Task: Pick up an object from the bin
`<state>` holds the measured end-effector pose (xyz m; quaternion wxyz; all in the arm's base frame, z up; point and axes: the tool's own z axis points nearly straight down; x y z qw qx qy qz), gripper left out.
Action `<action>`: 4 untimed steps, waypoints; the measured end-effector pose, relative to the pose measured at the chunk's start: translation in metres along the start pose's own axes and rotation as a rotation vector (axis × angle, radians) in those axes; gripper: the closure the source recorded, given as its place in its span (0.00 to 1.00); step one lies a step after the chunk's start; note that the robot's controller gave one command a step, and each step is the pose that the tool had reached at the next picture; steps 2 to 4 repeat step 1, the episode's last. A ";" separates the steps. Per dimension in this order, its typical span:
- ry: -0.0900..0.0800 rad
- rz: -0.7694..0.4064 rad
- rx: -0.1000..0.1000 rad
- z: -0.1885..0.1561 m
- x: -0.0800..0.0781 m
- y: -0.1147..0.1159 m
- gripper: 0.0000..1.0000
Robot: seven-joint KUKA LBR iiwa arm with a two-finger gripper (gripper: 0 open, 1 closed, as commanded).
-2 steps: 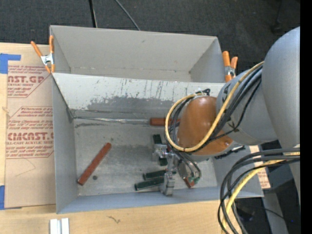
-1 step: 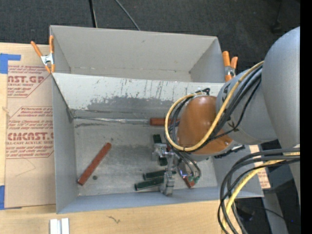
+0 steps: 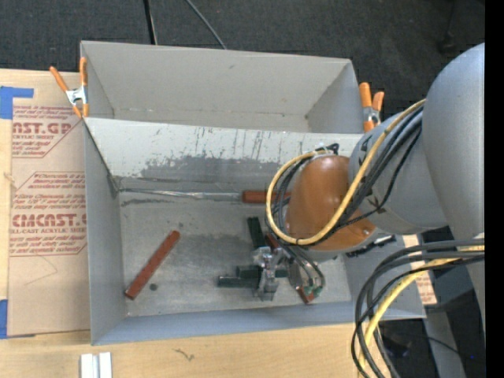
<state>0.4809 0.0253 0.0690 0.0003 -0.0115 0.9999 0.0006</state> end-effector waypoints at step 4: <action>-0.007 0.000 0.000 -0.104 -0.002 0.001 1.00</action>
Offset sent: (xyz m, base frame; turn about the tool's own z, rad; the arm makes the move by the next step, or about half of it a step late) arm -0.0001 0.0000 0.1004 0.0000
